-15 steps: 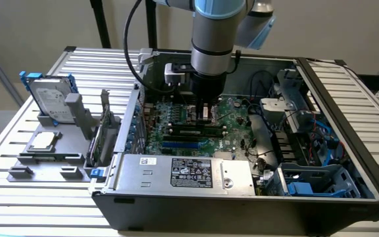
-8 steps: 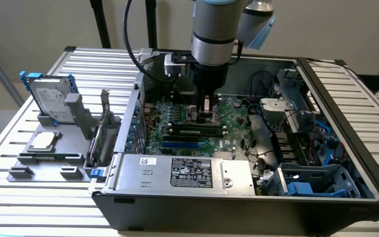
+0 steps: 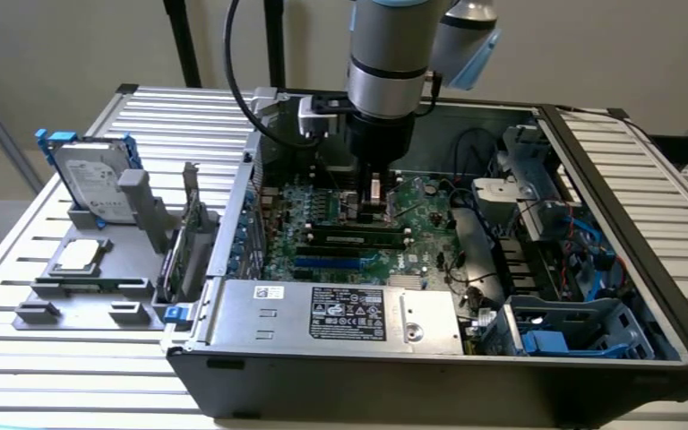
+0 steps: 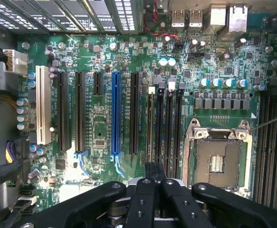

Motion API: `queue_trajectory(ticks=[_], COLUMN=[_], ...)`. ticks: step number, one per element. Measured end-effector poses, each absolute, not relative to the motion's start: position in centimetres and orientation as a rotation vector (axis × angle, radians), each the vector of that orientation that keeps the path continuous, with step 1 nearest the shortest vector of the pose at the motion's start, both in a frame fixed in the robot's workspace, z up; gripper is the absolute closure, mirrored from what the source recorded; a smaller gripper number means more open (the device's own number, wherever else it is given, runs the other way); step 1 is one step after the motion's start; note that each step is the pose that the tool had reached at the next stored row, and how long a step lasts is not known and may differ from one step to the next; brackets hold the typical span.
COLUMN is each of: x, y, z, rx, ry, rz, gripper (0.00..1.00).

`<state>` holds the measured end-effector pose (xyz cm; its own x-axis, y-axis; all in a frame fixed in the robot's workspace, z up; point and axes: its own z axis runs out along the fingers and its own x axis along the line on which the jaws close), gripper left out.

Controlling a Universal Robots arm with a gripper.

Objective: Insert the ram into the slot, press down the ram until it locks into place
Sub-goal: 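Press down the ram until it locks into place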

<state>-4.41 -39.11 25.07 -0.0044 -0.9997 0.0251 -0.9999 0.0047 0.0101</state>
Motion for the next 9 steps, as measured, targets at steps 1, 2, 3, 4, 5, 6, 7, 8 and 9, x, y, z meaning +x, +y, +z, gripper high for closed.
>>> queue_trajectory(ticks=[1, 2, 3, 4, 5, 6, 7, 8, 9], x=[-4.41, -4.41, -4.41, -4.41, -4.41, -4.41, -4.41, -4.41, -4.41], y=[-39.11, -39.11, -39.11, -39.11, -39.11, -39.11, -39.11, -39.11, -39.11], z=[25.07, 25.07, 25.07, 25.07, 25.07, 25.07, 25.06, 25.07, 25.07], rx=[2.199, 2.199, 2.199, 2.199, 2.199, 2.199, 2.199, 2.199, 2.199], ry=[-2.209, -2.209, -2.209, -2.209, -2.209, -2.209, -2.209, -2.209, -2.209], rz=[0.017, 0.016, 0.017, 0.016, 0.017, 0.016, 0.016, 0.017, 0.017], gripper=[0.90, 0.90, 0.90, 0.90, 0.90, 0.90, 0.90, 0.90, 0.90])
